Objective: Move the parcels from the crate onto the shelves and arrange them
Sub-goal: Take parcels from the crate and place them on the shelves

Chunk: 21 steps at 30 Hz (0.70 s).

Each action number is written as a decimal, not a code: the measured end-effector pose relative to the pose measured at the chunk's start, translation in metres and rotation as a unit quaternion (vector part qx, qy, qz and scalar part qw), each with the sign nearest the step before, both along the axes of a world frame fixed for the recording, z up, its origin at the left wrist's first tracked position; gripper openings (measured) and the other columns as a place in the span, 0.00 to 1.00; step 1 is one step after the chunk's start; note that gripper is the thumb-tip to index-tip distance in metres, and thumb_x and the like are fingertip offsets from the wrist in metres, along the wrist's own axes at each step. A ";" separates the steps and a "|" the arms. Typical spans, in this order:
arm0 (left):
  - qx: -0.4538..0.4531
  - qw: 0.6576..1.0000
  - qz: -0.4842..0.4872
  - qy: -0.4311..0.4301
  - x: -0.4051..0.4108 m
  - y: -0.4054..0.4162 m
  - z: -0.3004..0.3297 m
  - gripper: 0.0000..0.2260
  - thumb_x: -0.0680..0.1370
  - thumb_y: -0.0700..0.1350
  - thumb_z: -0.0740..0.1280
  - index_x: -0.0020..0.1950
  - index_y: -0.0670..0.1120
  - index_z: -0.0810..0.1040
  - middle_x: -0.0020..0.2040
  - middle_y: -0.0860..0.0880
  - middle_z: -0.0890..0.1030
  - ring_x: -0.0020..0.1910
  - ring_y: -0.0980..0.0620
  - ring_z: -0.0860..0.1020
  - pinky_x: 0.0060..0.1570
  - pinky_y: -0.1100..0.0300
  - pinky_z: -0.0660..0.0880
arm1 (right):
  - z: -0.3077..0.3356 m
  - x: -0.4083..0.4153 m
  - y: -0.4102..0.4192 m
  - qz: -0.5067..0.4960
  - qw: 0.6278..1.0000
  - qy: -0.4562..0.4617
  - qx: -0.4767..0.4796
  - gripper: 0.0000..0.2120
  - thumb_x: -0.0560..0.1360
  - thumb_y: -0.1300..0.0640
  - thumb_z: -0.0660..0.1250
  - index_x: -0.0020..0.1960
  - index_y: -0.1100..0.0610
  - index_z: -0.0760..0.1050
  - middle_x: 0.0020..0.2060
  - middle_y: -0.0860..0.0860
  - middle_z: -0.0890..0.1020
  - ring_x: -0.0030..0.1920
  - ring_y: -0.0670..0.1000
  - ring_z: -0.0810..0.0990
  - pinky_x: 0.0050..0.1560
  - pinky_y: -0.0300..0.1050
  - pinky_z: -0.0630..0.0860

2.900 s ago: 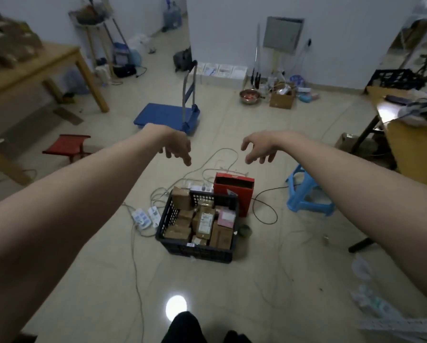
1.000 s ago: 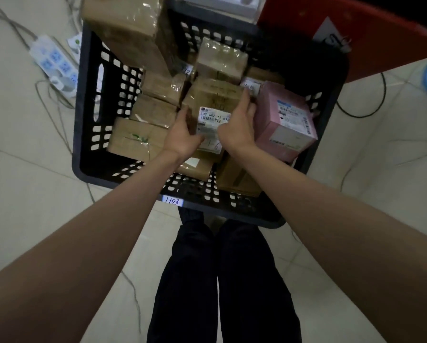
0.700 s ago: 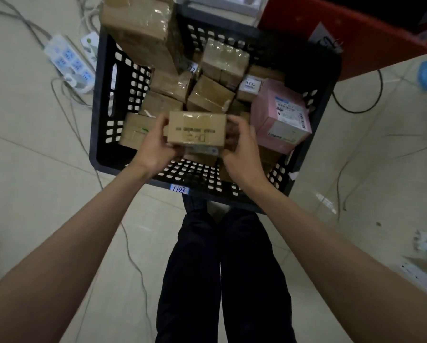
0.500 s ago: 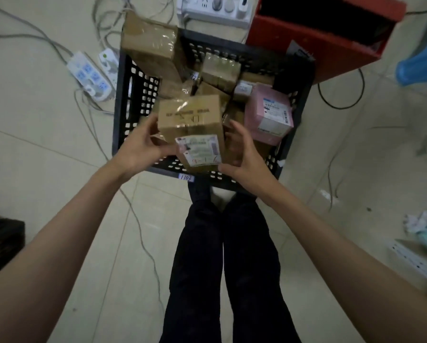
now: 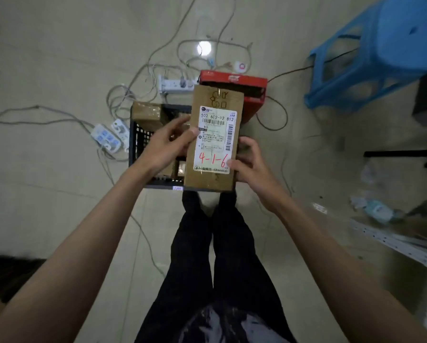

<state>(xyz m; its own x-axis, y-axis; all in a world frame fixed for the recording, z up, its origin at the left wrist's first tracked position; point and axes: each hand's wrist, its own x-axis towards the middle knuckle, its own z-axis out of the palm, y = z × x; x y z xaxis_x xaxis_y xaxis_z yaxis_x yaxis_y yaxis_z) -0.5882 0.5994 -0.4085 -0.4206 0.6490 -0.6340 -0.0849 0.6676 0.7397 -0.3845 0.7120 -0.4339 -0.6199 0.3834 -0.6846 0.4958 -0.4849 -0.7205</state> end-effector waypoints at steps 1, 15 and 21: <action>0.007 1.000 -0.010 0.002 0.007 0.005 0.014 0.25 0.78 0.58 0.65 0.75 0.56 0.67 0.59 0.53 0.80 0.53 0.58 0.81 0.48 0.64 0.78 | 0.015 0.007 0.002 -0.031 1.000 0.002 0.003 0.23 0.78 0.53 0.70 0.68 0.42 0.64 0.62 0.53 0.80 0.61 0.51 0.81 0.57 0.54 0.82; 0.136 0.957 -0.255 0.000 0.095 0.060 0.175 0.23 0.83 0.46 0.60 0.76 0.60 0.62 0.58 0.54 0.79 0.52 0.63 0.80 0.44 0.71 0.76 | 0.181 0.100 -0.032 -0.348 0.926 -0.002 0.145 0.12 0.82 0.53 0.63 0.65 0.48 0.70 0.53 0.54 0.85 0.45 0.42 0.85 0.42 0.38 0.78; 0.180 0.897 -0.404 -0.011 0.123 0.057 0.213 0.22 0.82 0.47 0.60 0.76 0.61 0.63 0.57 0.52 0.81 0.53 0.57 0.82 0.53 0.57 0.79 | 0.227 0.122 -0.103 -0.512 0.842 0.014 0.168 0.12 0.83 0.52 0.61 0.65 0.50 0.72 0.52 0.51 0.85 0.44 0.42 0.85 0.38 0.36 0.79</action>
<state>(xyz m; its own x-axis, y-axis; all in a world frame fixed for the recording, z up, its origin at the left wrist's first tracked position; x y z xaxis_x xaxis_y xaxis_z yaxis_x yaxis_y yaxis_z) -0.4654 0.6562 -0.1954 0.2901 0.9005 -0.3239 0.3015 0.2352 0.9240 -0.2626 0.6093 -0.2070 0.1396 0.8960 -0.4215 -0.0770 -0.4146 -0.9068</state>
